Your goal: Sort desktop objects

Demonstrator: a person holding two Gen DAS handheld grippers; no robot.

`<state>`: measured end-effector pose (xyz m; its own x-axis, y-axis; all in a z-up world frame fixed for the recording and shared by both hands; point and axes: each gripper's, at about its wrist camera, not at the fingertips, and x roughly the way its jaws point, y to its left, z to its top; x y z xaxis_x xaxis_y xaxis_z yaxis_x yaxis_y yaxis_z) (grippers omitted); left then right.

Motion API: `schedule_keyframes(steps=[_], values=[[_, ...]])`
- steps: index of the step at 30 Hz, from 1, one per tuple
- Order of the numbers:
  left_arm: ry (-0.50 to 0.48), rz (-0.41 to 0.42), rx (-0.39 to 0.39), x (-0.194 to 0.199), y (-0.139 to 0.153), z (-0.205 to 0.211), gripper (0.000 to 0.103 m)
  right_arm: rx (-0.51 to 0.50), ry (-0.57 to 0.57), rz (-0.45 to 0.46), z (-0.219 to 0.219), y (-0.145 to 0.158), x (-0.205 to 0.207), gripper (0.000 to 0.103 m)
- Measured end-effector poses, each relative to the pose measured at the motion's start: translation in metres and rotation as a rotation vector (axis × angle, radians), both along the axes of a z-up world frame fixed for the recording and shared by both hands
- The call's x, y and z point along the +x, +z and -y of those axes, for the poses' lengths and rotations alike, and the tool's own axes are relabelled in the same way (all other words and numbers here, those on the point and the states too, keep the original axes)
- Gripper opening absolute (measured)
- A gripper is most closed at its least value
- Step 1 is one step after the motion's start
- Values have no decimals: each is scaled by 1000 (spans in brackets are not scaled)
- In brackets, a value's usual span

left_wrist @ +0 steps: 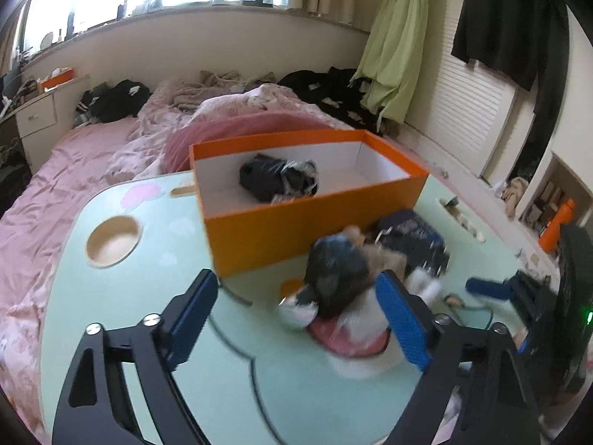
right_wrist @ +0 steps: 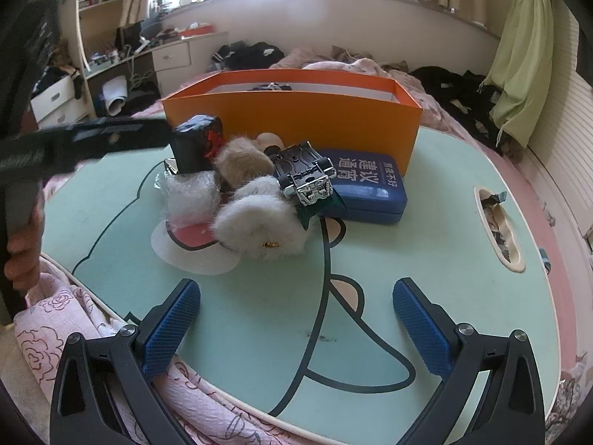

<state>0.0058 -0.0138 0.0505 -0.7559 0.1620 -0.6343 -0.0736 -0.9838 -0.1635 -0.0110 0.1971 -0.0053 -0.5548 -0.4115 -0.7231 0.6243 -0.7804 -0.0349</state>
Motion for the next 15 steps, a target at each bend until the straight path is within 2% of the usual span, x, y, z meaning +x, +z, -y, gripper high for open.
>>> schedule_keyframes(steps=[4, 7, 10, 12, 15], values=[[-23, -21, -16, -10, 6, -12, 86, -1, 0, -1, 0, 0, 0, 103], [-36, -5, -46, -21, 2, -21, 83, -1, 1, 0, 1, 0, 0, 103], [-40, 41, -36, -32, -8, -24, 50, -2, 3, -3, 1, 0, 0, 103], [-42, 66, -10, -37, -14, -23, 39, -4, 8, -4, 2, -1, 0, 103], [-37, 53, 18, -33, -14, -19, 36, -7, 10, -7, 3, -1, 2, 103]])
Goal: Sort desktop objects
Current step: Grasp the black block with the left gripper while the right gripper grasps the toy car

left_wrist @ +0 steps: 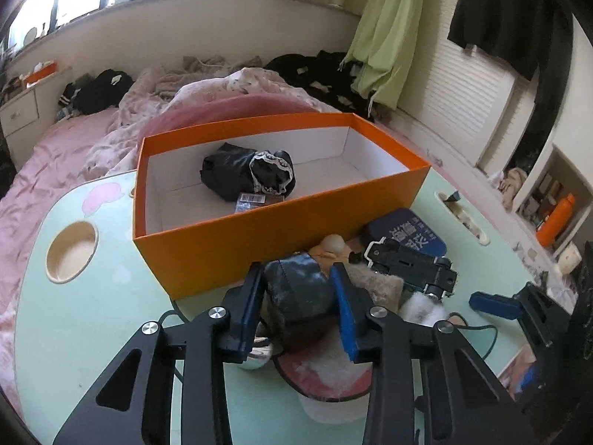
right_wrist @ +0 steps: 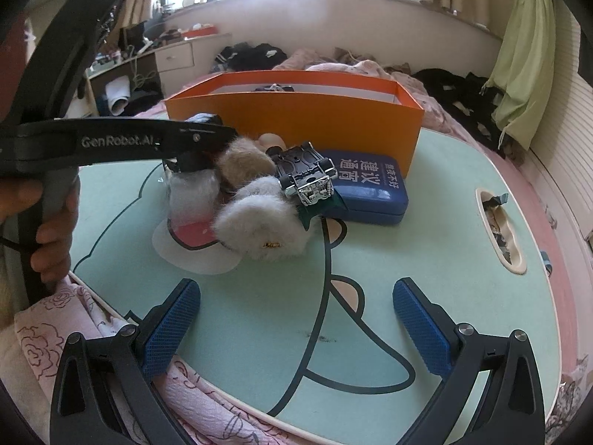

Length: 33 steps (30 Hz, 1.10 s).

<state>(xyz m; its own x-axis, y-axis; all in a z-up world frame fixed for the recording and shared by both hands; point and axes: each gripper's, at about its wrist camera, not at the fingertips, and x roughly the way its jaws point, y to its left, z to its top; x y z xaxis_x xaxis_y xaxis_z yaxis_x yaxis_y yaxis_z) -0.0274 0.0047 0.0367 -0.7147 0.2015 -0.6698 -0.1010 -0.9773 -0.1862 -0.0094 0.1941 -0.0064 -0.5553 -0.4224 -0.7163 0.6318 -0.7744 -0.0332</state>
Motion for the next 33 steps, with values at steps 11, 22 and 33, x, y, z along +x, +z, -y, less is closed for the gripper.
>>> schedule_keyframes(steps=[11, 22, 33], values=[[25, -140, 89, 35, 35, 26, 29, -110, -8, -17, -16, 7, 4, 76], [19, -189, 100, 63, 53, 37, 29, -186, -12, -63, -6, 39, -14, 74], [-4, -165, 122, 60, 43, 33, 29, -199, -14, 90, 12, 31, -57, 35]])
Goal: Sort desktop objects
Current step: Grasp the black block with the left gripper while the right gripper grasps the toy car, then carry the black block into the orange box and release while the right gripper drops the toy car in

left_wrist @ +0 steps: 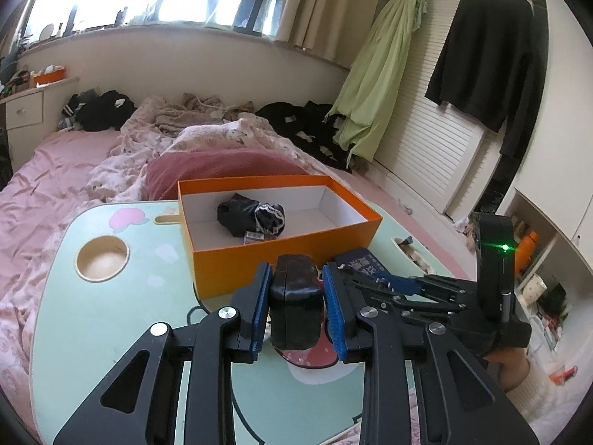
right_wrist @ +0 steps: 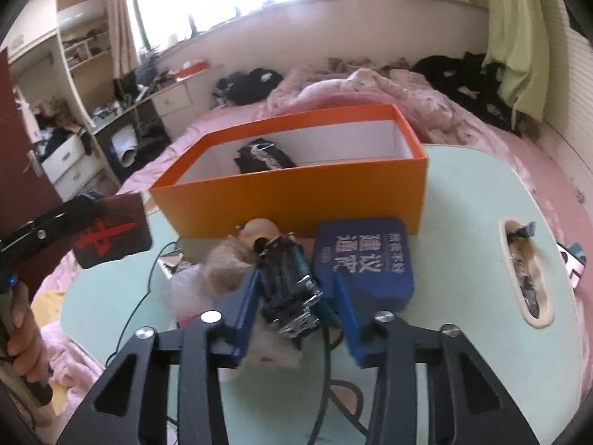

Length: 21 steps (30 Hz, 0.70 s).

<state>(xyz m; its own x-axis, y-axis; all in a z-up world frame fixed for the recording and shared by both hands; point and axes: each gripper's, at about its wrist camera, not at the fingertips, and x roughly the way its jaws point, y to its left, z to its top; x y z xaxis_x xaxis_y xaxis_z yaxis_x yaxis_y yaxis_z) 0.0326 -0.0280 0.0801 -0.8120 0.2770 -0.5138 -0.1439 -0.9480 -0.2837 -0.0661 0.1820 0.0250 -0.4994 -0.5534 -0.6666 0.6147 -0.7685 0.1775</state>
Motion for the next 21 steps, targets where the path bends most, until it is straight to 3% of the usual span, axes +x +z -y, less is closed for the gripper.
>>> schedule_keyframes(steps=[4, 10, 11, 21], values=[[-4, 4, 1, 0, -2, -2, 29, 38, 38, -42, 4, 2, 10, 29], [-1, -7, 1, 1, 2, 0, 29, -86, 60, 11, -14, 7, 15, 25], [0, -9, 1, 1, 3, 0, 29, -98, 56, 4, -16, 11, 16, 12], [3, -25, -6, 1, 10, 2, 29, -180, 39, -13, -31, 41, 13, 12]])
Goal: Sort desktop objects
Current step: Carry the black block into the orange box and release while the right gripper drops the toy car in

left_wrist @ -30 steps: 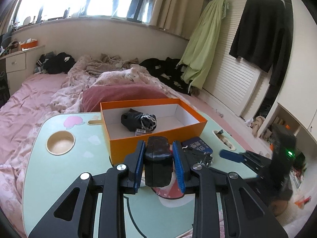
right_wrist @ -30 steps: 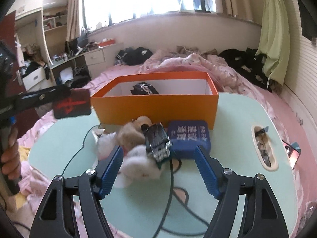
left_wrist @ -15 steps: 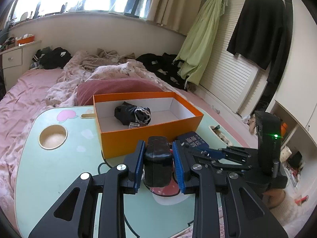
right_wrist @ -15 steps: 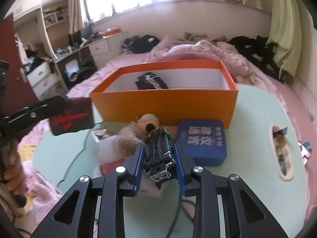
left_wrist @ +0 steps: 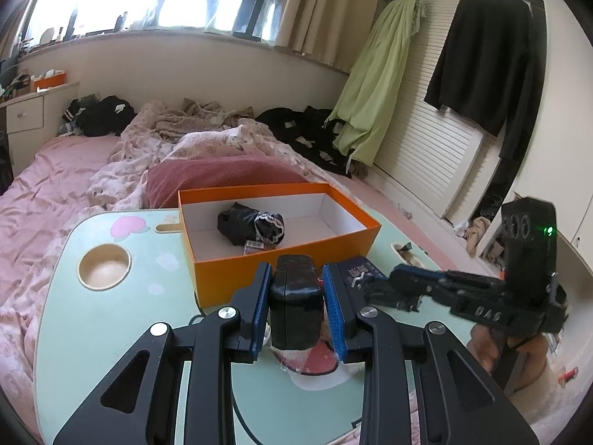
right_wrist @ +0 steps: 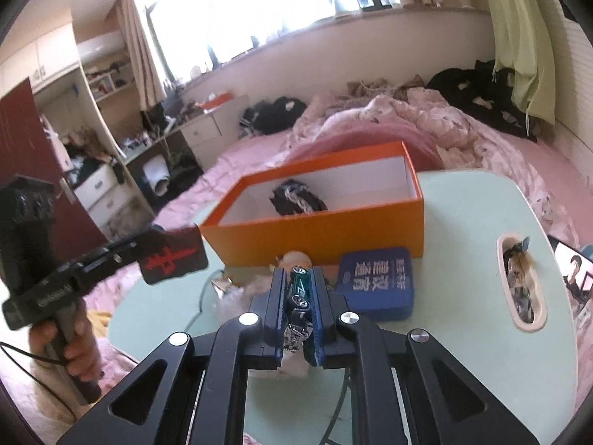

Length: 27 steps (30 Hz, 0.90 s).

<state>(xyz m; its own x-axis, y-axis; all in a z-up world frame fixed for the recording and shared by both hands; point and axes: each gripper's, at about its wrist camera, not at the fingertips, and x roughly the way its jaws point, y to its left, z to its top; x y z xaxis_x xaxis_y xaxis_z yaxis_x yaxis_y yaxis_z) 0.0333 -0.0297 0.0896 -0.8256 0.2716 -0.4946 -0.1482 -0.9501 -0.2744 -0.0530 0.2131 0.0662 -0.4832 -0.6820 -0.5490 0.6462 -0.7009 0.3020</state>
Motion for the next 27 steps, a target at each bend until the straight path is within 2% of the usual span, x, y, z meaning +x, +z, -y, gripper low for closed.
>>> schedule_keyframes(steps=[7, 11, 14, 17, 19, 21, 23, 25, 27], values=[[-6, -62, -7, -18, 25, -1, 29, -69, -6, -69, 5, 42, -18, 12], [-8, -72, -16, -48, 33, -4, 29, -91, -18, -73, 23, 55, -49, 12], [-21, -27, 1, -81, 26, -6, 29, -81, -29, -34, 36, 50, -76, 12], [-27, 59, 44, -115, 4, -4, 30, -45, -35, 32, 51, 30, -99, 13], [-4, 86, 31, -124, -6, -4, 31, -28, -39, 67, 58, 16, -108, 14], [18, 101, 14, -128, -12, -5, 41, -38, -52, 80, 57, 10, -109, 23], [19, 90, 24, -121, -12, -2, 47, -66, -57, 78, 51, 10, -105, 40], [22, 71, 26, -111, -8, -1, 57, -80, -66, 54, 44, 14, -98, 45], [27, 47, 16, -97, -3, 0, 62, -71, -66, 30, 39, 19, -87, 45]])
